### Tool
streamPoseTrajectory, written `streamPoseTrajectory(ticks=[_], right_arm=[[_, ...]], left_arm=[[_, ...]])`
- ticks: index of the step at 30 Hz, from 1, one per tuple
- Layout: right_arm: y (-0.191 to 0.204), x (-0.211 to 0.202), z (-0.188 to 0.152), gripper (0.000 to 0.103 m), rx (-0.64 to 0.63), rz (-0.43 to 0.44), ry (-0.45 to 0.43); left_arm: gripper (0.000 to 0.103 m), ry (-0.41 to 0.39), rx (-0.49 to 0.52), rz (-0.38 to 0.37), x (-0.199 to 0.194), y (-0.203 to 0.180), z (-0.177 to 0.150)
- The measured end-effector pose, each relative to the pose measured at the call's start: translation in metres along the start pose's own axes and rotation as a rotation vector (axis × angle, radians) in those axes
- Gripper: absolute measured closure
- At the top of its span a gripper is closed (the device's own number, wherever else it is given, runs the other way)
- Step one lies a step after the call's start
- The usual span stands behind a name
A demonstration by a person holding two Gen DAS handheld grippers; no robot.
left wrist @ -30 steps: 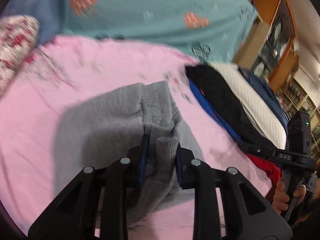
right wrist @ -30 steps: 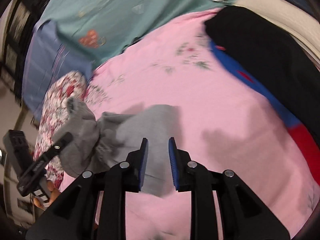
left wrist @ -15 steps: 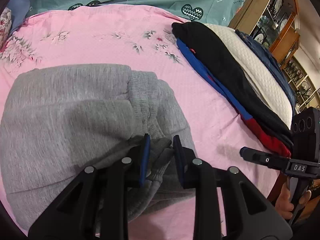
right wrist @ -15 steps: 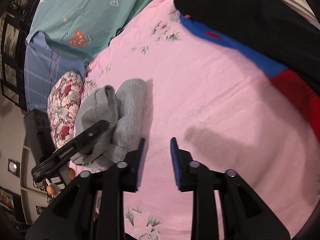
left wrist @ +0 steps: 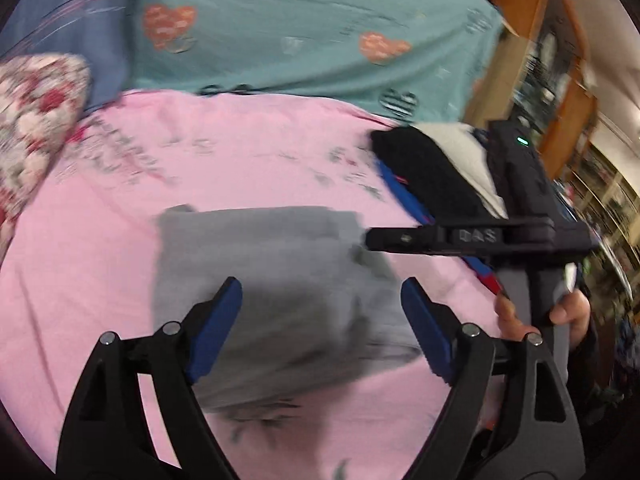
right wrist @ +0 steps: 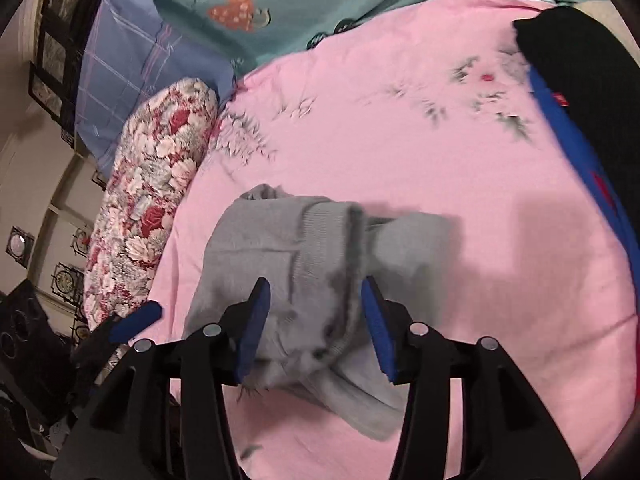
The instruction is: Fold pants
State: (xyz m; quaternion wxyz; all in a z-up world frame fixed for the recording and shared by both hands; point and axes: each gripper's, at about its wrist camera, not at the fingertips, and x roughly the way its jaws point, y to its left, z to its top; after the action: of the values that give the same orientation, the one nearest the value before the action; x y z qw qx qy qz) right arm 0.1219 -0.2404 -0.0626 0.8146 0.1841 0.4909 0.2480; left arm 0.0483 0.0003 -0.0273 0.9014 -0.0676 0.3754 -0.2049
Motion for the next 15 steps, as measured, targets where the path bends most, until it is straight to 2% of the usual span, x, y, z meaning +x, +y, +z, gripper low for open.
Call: streamPoseTrajectory(ticks=[2, 4, 5, 6, 7, 8, 10, 13, 15], right_arm=[[0.018, 0.011, 0.004, 0.054, -0.055, -0.003, -0.022], [0.029, 0.019, 0.005, 0.056, -0.079, 0.019, -0.018], [0.031, 0.025, 0.005, 0.061, -0.084, 0.005, -0.005], [0.031, 0.030, 0.004, 0.067, -0.084, -0.021, 0.014], [0.028, 0.037, -0.001, 0.069, -0.081, -0.057, 0.041], [0.023, 0.041, -0.008, 0.072, -0.074, -0.103, 0.065], [0.010, 0.044, -0.027, 0.073, -0.049, -0.148, 0.105], [0.005, 0.040, -0.052, 0.072, -0.071, -0.192, 0.075], [0.012, 0.041, -0.053, 0.072, -0.108, -0.228, 0.068]], left_arm=[[0.023, 0.017, -0.078, -0.005, 0.005, 0.028, 0.001], [0.035, 0.043, -0.135, -0.035, 0.013, 0.045, -0.002], [0.050, 0.081, -0.155, -0.063, 0.024, 0.051, -0.005], [0.060, 0.122, -0.162, -0.081, 0.033, 0.053, -0.009], [0.075, 0.164, -0.167, -0.102, 0.043, 0.054, -0.015], [0.076, 0.202, -0.175, -0.123, 0.055, 0.052, -0.024], [0.076, 0.209, -0.157, -0.132, 0.061, 0.046, -0.038], [0.076, 0.189, -0.091, -0.109, 0.064, 0.037, -0.048], [0.076, 0.195, -0.098, -0.115, 0.065, 0.039, -0.046]])
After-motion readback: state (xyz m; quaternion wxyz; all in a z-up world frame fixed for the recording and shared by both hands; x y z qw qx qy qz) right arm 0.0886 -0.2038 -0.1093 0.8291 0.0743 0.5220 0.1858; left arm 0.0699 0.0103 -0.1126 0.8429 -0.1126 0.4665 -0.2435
